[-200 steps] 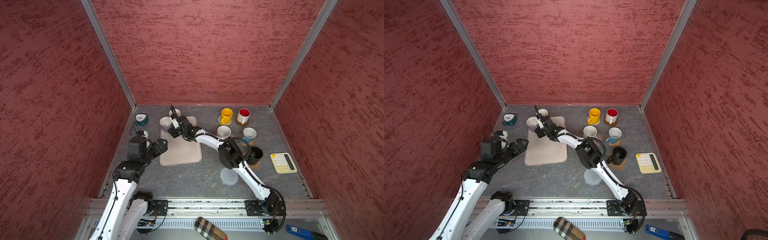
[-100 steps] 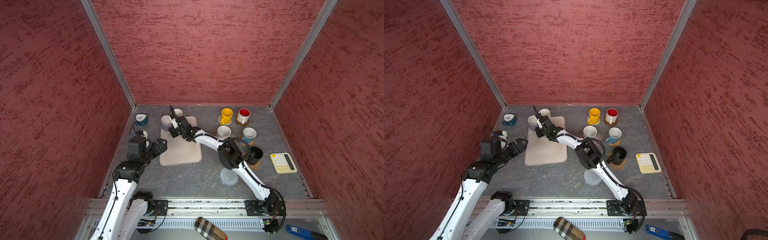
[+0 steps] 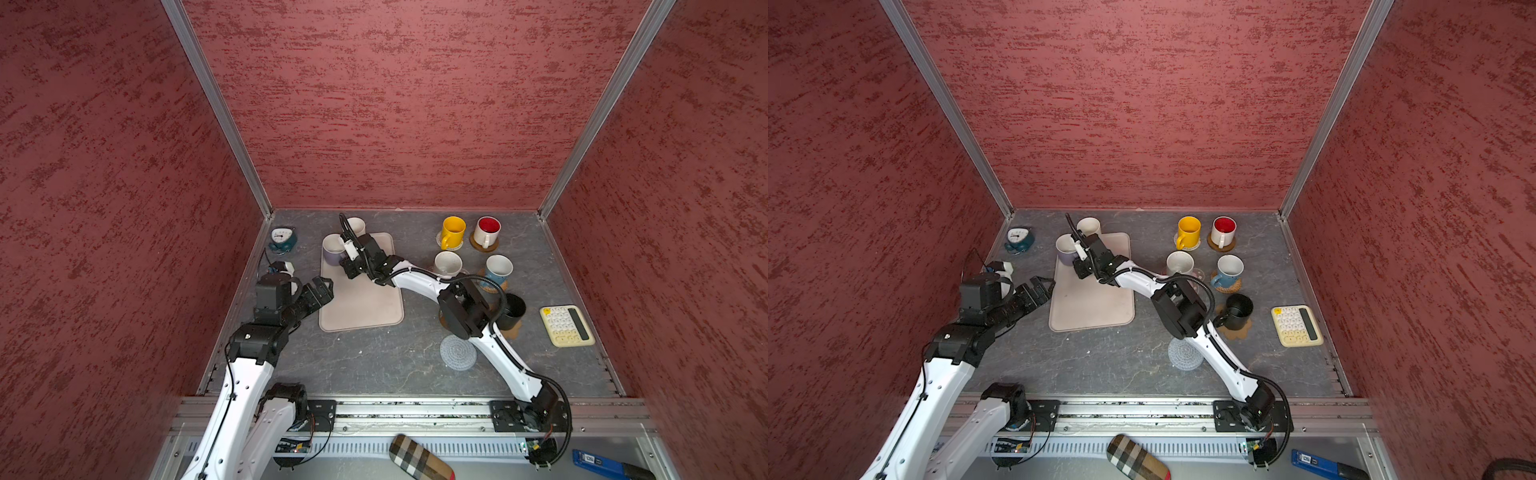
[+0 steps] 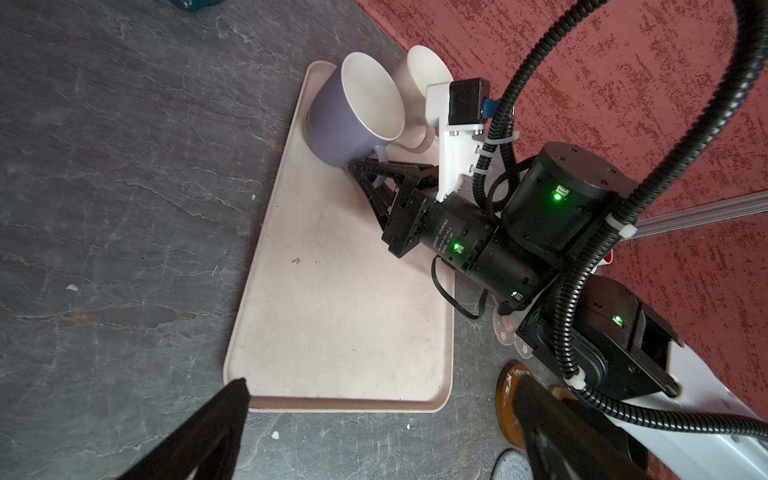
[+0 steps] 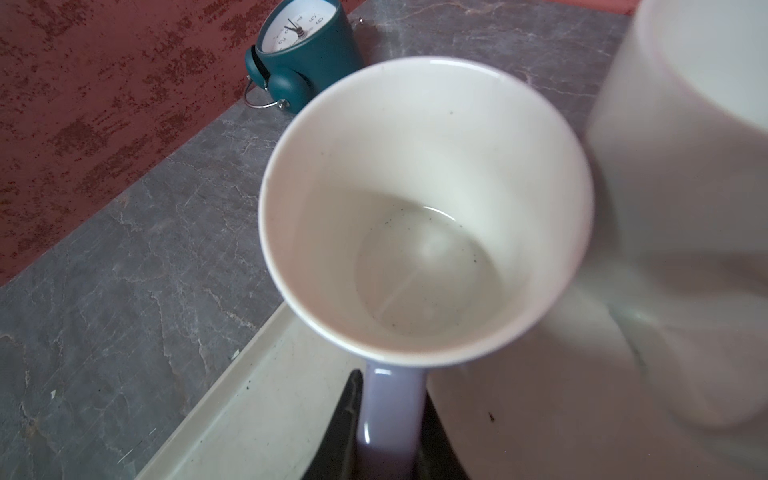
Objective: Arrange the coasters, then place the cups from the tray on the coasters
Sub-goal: 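Lift the lavender mug with the right gripper and carry it toward the amber coaster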
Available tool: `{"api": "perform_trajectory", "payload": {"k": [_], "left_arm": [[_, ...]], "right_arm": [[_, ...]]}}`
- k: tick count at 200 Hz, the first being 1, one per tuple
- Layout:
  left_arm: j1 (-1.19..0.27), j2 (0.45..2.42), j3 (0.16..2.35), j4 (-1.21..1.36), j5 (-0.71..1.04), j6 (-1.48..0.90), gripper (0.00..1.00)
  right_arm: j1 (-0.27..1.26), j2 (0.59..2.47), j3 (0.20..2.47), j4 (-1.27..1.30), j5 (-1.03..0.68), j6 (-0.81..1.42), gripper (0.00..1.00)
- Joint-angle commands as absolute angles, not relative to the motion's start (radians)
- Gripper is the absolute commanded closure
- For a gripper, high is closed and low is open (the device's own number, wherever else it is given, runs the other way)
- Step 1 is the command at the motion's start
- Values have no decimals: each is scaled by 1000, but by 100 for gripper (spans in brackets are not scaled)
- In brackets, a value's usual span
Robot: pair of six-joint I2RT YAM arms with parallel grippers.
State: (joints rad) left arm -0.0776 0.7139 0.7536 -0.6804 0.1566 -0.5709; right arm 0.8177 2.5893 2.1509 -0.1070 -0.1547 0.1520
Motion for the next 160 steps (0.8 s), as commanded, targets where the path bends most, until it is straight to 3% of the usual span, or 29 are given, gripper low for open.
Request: {"api": "perform_trajectory", "payload": {"k": [1,129,160], "left_arm": [[-69,708,756,-666,162,-561,0],[-67,682,744,-621,186,-587,0],[-73,696,736,-601,192,-589,0]], "right_arm": [[837,2502,2109,-68,-175,129,89],[844,2071,1434,84,-111,129,90],[843,1981,1316,66,-80,124,81]]}}
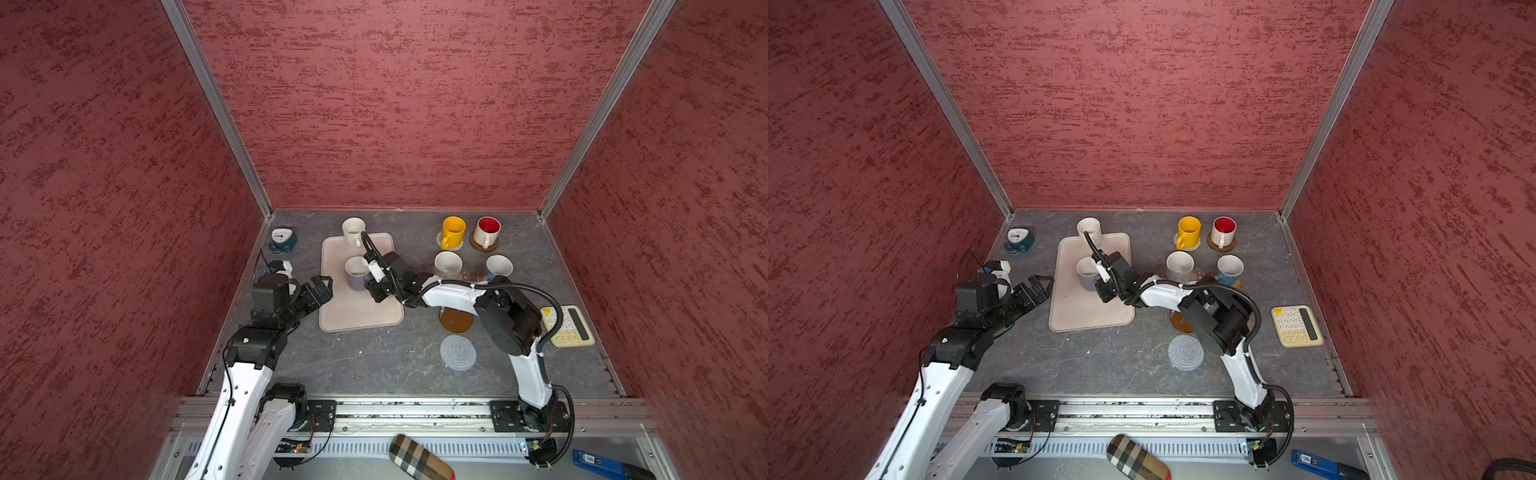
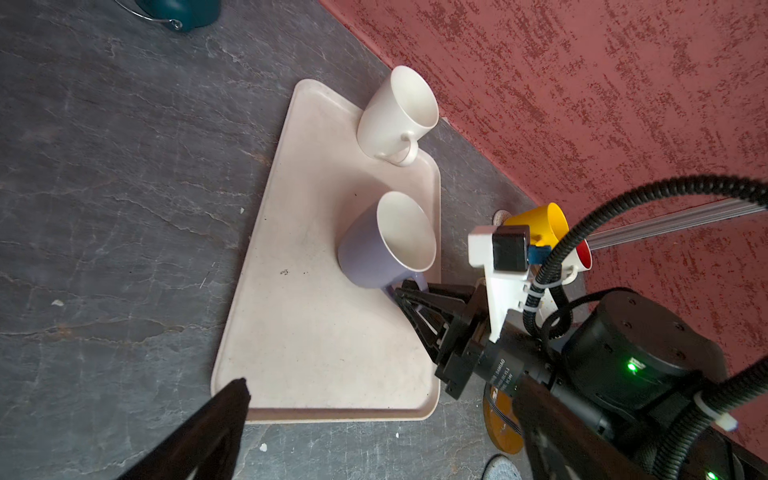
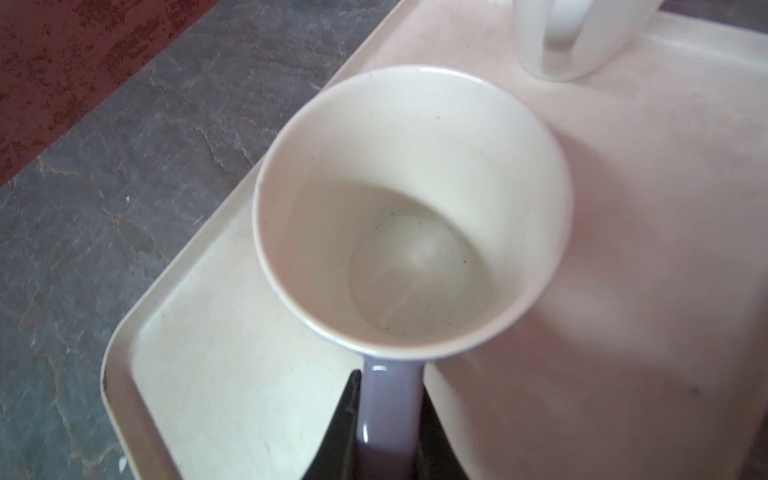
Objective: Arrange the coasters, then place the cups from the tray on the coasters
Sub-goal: 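Lift the lavender mug with the right gripper and carry it toward the amber coaster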
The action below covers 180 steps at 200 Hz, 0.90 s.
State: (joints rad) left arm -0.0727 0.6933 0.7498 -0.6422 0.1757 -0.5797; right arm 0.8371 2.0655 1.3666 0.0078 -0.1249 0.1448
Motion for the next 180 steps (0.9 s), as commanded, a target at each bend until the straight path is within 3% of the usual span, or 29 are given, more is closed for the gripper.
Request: {"api": "perform_trajectory", "payload": {"k": [1,100,180], "left_arm": [[-73,696,736,-601,192,-589,0],[-81,688,721,-578,195,-609,0],[-86,686,692,-548,209,-626,0]], "right_arm": [[843,1979,1313,64,-80,124,81],[844,2014,1430,-261,-46,198,64],[844,2103,1527,-343,-52,193,64]]}}
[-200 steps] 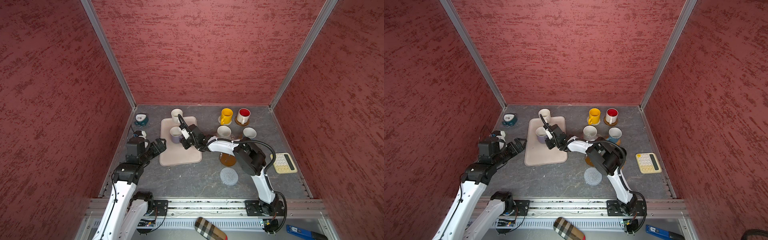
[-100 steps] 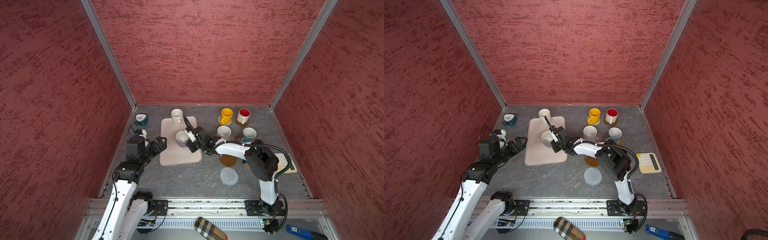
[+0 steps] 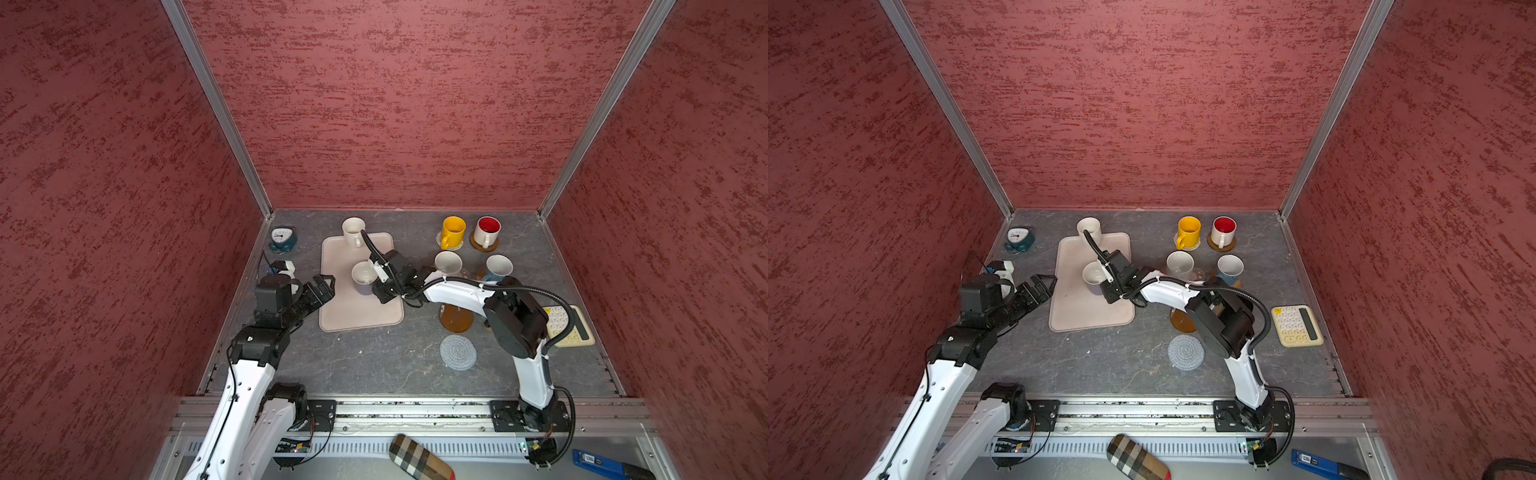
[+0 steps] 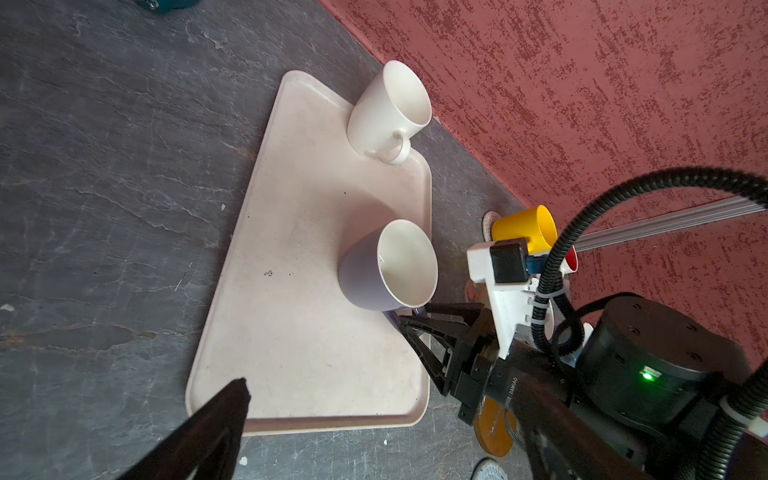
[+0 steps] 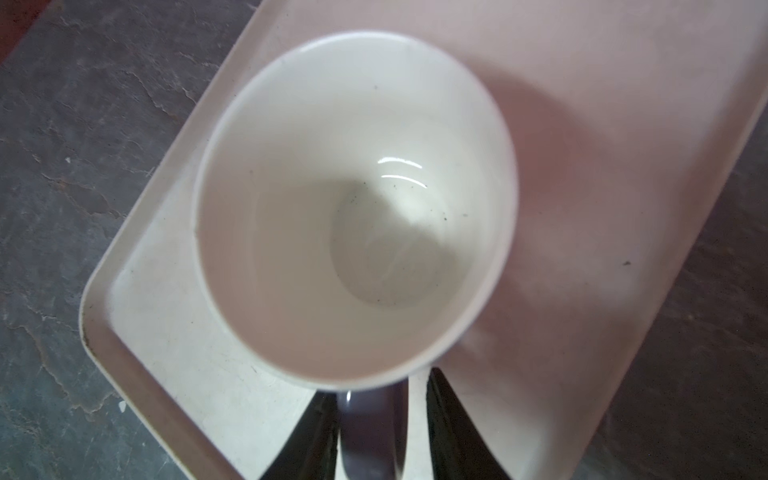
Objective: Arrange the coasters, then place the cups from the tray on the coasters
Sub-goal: 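Lift the lavender mug with the right gripper and carry it toward the amber coaster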
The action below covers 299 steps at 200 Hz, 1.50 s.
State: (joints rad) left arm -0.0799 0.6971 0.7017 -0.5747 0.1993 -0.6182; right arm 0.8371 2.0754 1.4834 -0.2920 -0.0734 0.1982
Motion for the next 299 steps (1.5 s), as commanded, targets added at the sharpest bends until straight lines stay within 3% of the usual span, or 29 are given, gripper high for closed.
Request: {"api": "perform_trajectory", "payload": {"k": [1,117,213,299], "left_arm": [[-86,685,692,-548,210,-626,0],[-86,673,687,-550,206,-628,0],[-96,676,725,-592,215,-601,0],[-378,768,879,-707,-45,-573,0]], "right_arm": [[843,2103,1528,-344,-52,192,64],[843,2159,1618,-396,-15,178,84],[852,2059,1583,-387,20,144,100],[863,1831,1456,-377,40,187,100]]}}
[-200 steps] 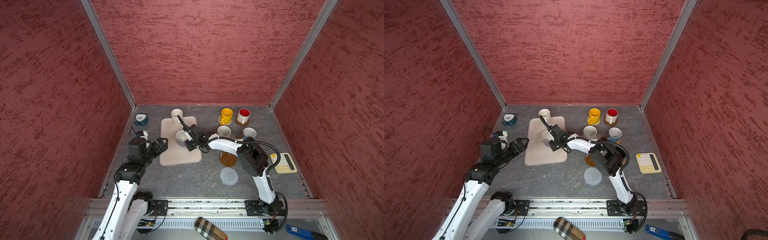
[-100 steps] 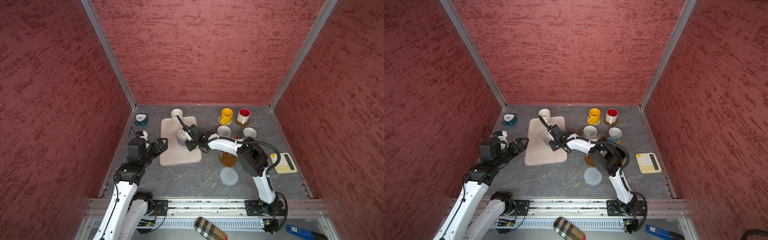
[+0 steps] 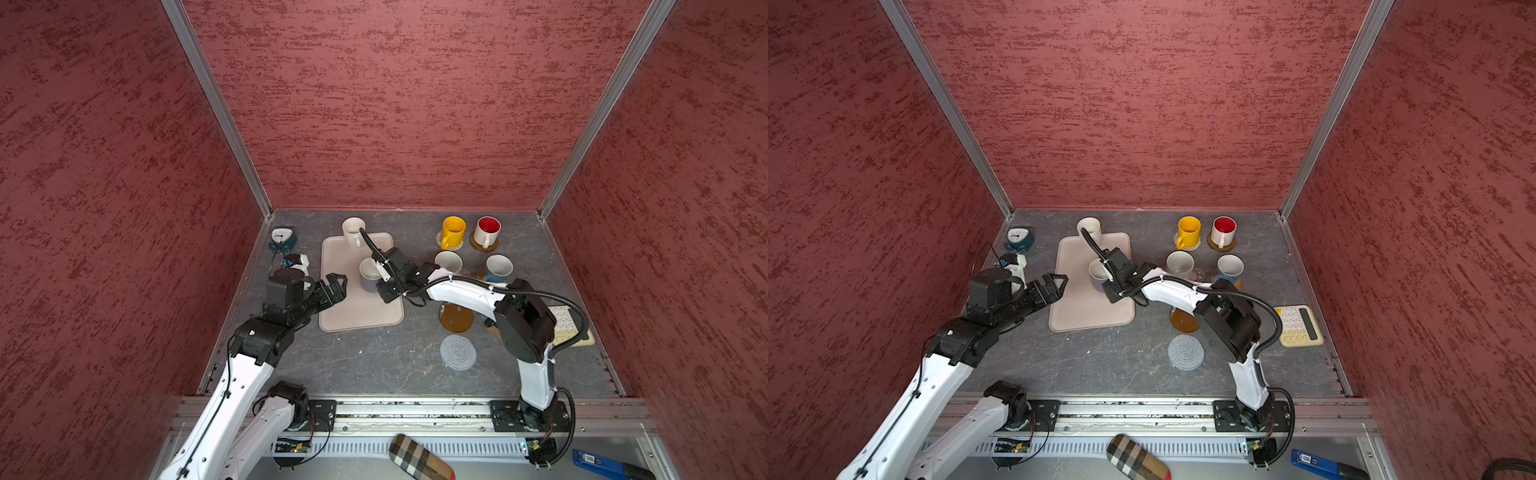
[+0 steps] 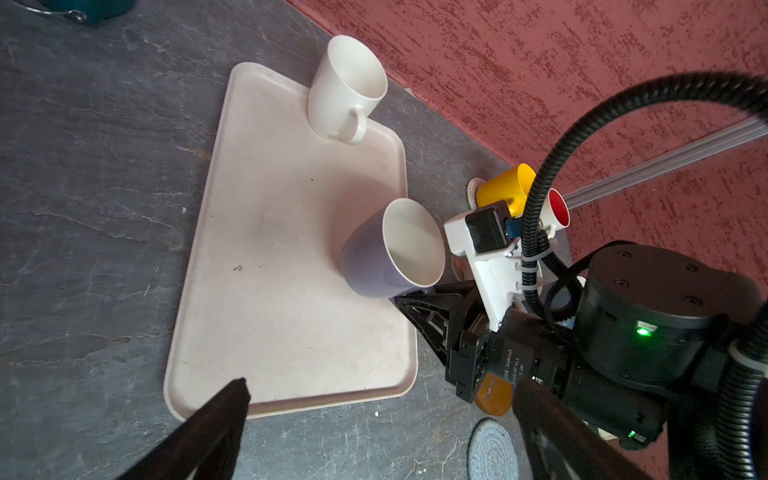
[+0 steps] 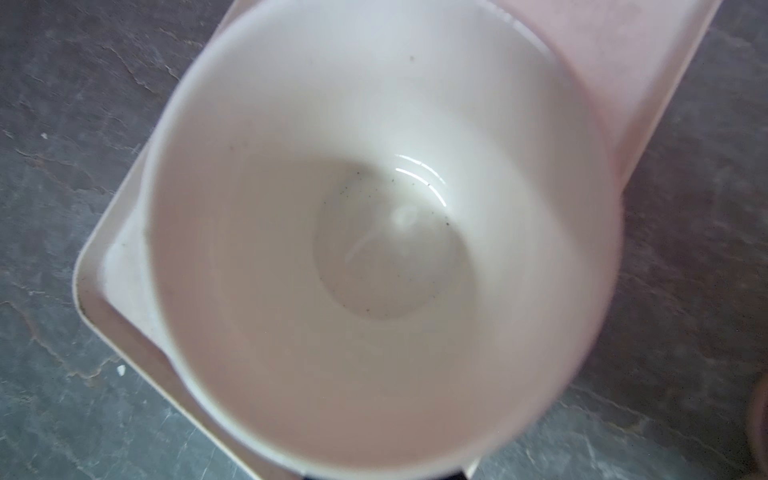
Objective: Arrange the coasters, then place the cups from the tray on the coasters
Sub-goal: 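Lower the lavender mug onto the amber coaster with the right gripper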
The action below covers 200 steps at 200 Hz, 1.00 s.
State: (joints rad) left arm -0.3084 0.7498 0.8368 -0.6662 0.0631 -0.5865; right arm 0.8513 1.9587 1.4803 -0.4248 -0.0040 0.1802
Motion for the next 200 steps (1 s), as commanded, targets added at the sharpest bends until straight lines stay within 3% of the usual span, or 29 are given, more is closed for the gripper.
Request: {"api": "perform_trajectory", "payload": {"k": [1,125,200], "left_arm": [[-381,770,880,-708,-48,-574,0],[-684,1062,1036,-605,-222,-604,0],[-731,1229,1069,-528,-203,-628,0]], "right_arm": [[863,1828,1453,-377,42,187,100],[865,1311,1019,-489,156,247,100],[864,1181,851,-602,307,341,100]]}}
